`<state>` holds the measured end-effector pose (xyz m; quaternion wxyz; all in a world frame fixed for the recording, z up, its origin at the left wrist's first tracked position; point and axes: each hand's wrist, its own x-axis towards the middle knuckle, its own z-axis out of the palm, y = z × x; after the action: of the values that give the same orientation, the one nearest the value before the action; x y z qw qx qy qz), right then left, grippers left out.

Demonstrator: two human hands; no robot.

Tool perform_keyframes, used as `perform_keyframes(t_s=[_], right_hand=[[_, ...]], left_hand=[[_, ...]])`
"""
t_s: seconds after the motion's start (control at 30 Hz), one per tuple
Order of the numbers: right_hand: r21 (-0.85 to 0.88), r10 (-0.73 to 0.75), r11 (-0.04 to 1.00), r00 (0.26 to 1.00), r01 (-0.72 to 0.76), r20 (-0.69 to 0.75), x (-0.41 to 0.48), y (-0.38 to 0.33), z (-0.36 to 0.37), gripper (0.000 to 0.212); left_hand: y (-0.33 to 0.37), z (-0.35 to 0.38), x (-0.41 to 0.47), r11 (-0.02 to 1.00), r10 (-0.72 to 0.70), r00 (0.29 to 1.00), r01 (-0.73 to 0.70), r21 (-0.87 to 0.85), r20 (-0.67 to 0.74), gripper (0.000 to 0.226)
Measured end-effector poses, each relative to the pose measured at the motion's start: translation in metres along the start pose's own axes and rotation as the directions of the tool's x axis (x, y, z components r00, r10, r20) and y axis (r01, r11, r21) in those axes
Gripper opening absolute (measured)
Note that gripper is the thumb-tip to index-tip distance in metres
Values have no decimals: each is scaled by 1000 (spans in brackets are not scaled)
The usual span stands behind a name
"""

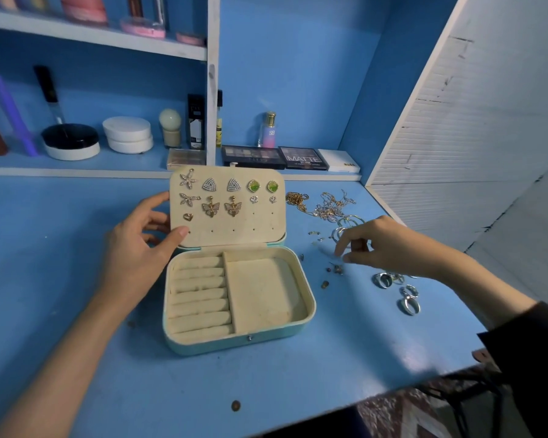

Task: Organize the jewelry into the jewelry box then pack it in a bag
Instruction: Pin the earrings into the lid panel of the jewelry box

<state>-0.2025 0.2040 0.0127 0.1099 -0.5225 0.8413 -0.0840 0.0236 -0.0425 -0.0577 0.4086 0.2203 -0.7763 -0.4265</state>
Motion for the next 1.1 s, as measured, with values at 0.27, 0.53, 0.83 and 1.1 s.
perform_keyframes(t_s=[0.27,0.53,0.83,1.1], right_hand=[[-38,55,997,989,-61,-136,10,21,-7,11],[-46,71,996,996,-73,-46,21,23,-5,12],[-29,81,997,985,-78,154,9,16,-12,19],[18,-31,999,989,28,145,8,0,7,22]], left_hand=[[0,-2,1,1000,-2,1000,2,7,12,65],[0,-2,1,1000,0,1000,0,18,15,65],[-3,-1,3,1000,-3,1000,3,3,19,62],[-3,-3,3,1000,-12,999,11,23,31,70]])
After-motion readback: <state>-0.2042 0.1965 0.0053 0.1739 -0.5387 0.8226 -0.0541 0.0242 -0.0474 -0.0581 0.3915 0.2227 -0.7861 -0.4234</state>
